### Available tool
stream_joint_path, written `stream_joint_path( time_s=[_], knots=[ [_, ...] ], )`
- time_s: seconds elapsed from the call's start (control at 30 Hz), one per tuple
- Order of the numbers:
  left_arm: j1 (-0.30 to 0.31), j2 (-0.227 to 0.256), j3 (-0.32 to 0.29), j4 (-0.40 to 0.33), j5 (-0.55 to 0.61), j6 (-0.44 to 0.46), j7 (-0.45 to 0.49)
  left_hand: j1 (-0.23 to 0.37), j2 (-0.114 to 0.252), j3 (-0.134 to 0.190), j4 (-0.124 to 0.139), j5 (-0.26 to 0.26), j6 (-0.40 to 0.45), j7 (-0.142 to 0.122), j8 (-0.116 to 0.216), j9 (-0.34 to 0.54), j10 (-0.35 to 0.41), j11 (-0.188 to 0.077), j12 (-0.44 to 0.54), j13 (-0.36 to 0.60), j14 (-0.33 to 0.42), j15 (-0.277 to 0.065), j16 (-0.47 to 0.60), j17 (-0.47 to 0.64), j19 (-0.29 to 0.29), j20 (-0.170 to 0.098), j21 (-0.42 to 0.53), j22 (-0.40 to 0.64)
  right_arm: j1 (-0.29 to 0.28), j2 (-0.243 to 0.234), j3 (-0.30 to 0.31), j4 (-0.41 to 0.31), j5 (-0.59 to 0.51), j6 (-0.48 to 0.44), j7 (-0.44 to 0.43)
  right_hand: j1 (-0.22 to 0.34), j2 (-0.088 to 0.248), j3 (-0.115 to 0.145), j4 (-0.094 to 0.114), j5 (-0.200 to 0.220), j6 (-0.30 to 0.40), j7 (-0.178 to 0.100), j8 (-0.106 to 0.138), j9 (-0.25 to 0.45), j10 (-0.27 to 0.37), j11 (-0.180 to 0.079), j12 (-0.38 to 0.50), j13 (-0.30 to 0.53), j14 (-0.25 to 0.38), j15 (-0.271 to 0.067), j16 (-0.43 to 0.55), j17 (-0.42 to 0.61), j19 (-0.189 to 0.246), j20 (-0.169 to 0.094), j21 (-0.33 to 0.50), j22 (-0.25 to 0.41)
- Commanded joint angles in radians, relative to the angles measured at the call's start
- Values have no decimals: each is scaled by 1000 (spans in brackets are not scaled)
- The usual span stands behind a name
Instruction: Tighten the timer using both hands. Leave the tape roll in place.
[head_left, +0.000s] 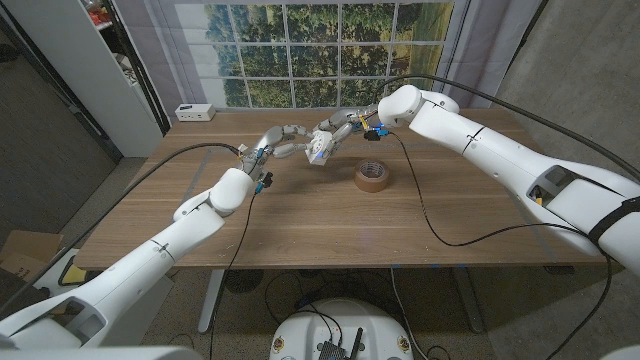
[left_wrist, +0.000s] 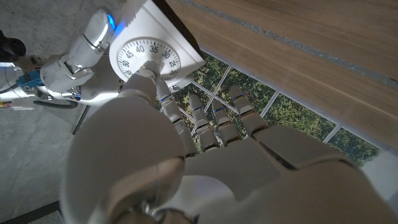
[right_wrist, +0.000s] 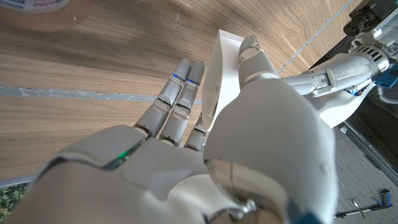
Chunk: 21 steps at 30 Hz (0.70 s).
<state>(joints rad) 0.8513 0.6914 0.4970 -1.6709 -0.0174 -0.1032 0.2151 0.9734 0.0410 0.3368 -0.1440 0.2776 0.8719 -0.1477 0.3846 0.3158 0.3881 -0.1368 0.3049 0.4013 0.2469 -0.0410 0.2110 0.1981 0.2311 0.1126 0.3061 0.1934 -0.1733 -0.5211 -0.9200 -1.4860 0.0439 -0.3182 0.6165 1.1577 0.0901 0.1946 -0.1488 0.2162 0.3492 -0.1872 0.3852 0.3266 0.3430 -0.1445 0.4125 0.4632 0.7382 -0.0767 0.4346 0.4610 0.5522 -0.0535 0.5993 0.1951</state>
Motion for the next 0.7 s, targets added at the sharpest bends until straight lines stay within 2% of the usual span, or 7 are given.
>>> stream_joint_path(
  time_s=[0.03,0.13,0.23,0.4,0.5,0.57,0.7],
  knots=[
    [-5,-2,6,-7,7,19,-2,23,5,5,-2,9,21,5,10,5,21,-5,12,2,18,-46,9,1,15,-3,6,4,3,0,8,12,28,7,14,-46,62,22,25,7,105,-24,7,5,108,77,98,86,12,-150,-6,2,7,-4,6,2],
    [-6,-3,7,-7,10,18,-1,30,7,2,-2,12,33,5,15,10,32,-12,15,2,25,-49,11,1,17,-3,6,5,3,-1,12,19,39,13,20,-47,62,23,24,7,106,-24,6,6,109,84,98,87,13,-151,-8,2,7,-6,8,2],
    [-9,-4,9,-6,12,15,-1,33,7,0,-1,13,39,9,18,13,36,-12,16,2,28,-51,11,1,20,-4,8,5,4,-1,14,29,52,20,32,-47,62,24,23,8,107,-24,5,6,107,76,97,88,13,-152,-10,3,8,-6,10,2],
    [-23,4,14,-5,26,3,-14,38,9,-3,0,14,43,10,21,17,43,-16,18,3,30,-53,12,1,23,-6,9,6,15,3,11,56,71,33,68,-48,63,26,22,8,112,-24,6,7,111,81,98,89,15,-153,-11,4,7,-7,12,2],
    [-35,20,19,-10,43,-13,-33,43,11,-6,1,16,54,11,25,19,46,-19,18,3,32,-54,11,1,24,-5,9,7,30,9,5,86,86,44,107,-47,64,29,19,9,118,-24,7,8,115,69,98,90,16,-153,-13,5,5,-8,14,2],
    [-45,35,23,-16,60,-27,-50,44,13,-7,2,16,60,12,27,19,48,-15,18,3,33,-54,12,1,25,-6,10,7,37,11,3,98,92,50,126,-45,63,31,16,9,120,-23,5,8,135,49,104,89,20,-154,-13,8,5,-11,17,1],
    [-71,70,32,-37,111,-43,-88,46,14,-10,4,17,67,11,29,20,50,-19,18,4,34,-57,12,2,26,-6,10,7,56,22,-5,135,106,66,172,-44,64,34,14,10,114,-24,0,8,161,35,111,88,27,-153,-13,9,9,-20,22,1]
  ],
)
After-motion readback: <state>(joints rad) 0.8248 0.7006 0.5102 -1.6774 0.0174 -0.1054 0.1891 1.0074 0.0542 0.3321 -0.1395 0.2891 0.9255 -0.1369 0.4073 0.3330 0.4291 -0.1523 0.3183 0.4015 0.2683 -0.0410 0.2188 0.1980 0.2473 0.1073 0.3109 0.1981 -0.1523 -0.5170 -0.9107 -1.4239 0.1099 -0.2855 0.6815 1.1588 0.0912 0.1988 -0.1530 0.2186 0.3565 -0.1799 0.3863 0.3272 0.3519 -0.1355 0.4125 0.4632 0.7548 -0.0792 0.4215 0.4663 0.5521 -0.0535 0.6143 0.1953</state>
